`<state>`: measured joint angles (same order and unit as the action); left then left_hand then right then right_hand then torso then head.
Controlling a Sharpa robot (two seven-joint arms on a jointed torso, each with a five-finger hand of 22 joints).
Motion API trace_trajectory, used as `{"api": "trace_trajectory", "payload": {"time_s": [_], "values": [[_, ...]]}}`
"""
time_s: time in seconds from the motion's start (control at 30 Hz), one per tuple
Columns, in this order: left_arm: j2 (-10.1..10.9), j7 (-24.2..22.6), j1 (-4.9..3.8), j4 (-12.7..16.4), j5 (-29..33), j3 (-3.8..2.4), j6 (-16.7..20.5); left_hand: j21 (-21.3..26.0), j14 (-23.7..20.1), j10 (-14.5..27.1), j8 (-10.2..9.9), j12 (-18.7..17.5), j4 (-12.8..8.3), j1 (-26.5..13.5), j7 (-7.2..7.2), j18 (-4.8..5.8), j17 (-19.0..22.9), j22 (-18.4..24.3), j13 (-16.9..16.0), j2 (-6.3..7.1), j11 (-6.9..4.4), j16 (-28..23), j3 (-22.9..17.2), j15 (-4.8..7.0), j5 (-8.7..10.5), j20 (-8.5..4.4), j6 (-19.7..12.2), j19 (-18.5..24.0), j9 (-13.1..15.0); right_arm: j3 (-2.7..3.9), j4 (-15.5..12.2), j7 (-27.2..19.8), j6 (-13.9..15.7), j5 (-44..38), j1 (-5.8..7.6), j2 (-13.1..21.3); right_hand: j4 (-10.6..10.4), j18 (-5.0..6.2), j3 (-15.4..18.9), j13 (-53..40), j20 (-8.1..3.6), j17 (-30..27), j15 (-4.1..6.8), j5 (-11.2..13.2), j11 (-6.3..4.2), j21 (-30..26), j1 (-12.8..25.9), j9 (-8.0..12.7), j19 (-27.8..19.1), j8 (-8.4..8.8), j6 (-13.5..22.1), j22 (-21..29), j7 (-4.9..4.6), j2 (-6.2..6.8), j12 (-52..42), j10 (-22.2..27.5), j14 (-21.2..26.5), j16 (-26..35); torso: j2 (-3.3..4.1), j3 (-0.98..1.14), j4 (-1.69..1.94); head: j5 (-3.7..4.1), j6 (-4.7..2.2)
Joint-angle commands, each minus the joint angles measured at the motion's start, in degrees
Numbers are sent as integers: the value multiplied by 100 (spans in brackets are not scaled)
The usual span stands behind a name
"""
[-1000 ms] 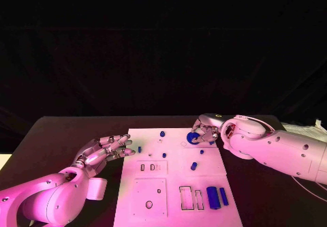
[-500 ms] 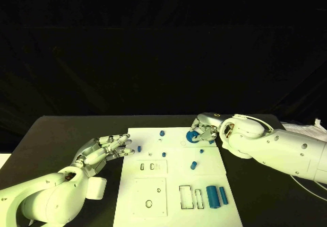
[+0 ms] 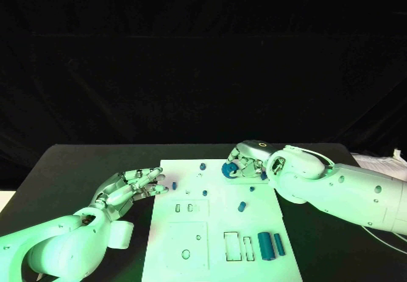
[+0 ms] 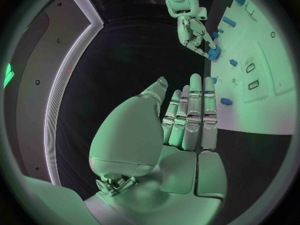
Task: Assemble the parts on the task board
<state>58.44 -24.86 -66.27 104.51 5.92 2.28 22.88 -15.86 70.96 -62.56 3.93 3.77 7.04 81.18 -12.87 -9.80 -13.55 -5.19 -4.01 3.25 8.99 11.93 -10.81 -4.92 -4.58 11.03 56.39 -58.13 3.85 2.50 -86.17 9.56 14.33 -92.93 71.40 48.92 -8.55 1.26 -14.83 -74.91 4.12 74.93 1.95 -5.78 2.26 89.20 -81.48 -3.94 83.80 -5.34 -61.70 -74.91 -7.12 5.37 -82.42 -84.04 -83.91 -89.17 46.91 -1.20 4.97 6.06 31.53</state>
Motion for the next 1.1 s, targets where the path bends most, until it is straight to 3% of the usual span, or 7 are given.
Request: {"api": "trace_trajectory", "payload": {"time_s": [0.03, 0.27, 0.43, 0.6, 1.1], "values": [[-9, -12, -5, 13, 1, -3, -107, 40, -18, 42, -20, -12, -22, -13, 2, -69, -6, 7, 1, -44, 7, -29, -1, -27, 27, 50, -46, 6, -3, 3, -157, 138, 472, -609, 0, -55, -8, -96, -48, -1052, -15, 1382, 23, -7, -51, 21, 96, -26, 554, -33, -153, -1381, 51, -39, -18, -286, -582, -30, 1, -4, 4, -5, -8], [-13, 2, -5, 18, 1, -3, -113, 40, -18, 42, -20, -12, -22, -13, 2, -69, -6, 7, 1, -44, 7, -29, -1, -27, 27, 50, -46, 6, -3, 0, -438, 195, 657, -1162, -36, -261, 3, -98, -125, -1058, -22, 1382, 35, 43, -67, 25, 124, -30, 558, -37, -198, -1390, 70, -47, -20, -291, -582, -30, 4, -2, -7, -26, -1], [-18, 5, -5, 18, 1, -3, -116, 40, -18, 42, -20, -12, -22, -13, 2, -69, -6, 7, 1, -44, 7, -29, -1, -27, 27, 50, -46, 6, -3, -6, -466, 209, 659, -1288, -107, -450, 4, -98, -129, -1059, -23, 1387, 35, 45, -67, 25, 125, -30, 559, -37, -200, -1390, 71, -47, -22, -292, -583, -32, 2, -3, -11, -22, -14], [-32, 6, -5, 16, 1, -3, -122, 43, -21, 49, -19, -11, -37, -2, 1, -69, -13, 11, 0, -47, 7, -36, -7, -27, 27, 51, -51, 7, -3, -23, -327, 204, 616, -1329, -164, -674, 3, -98, -133, -1056, -24, 1390, 36, 49, -67, 25, 132, -30, 559, -35, -201, -1391, 70, -44, -16, -290, -583, -33, 3, -5, 11, -15, 5], [-36, 3, -4, 12, 1, -3, -124, 43, -21, 49, -19, -11, -37, -2, 1, -69, -13, 11, 0, -47, 7, -36, -7, -27, 27, 51, -51, 7, -3, -40, 215, 310, 457, -1344, -253, -1120, 4, -98, -143, -1058, -25, 1394, 37, 50, -67, 26, 145, -28, 560, -29, -198, -1392, 68, -38, -17, -291, -584, -35, 0, 1, 6, -64, 12]]}}
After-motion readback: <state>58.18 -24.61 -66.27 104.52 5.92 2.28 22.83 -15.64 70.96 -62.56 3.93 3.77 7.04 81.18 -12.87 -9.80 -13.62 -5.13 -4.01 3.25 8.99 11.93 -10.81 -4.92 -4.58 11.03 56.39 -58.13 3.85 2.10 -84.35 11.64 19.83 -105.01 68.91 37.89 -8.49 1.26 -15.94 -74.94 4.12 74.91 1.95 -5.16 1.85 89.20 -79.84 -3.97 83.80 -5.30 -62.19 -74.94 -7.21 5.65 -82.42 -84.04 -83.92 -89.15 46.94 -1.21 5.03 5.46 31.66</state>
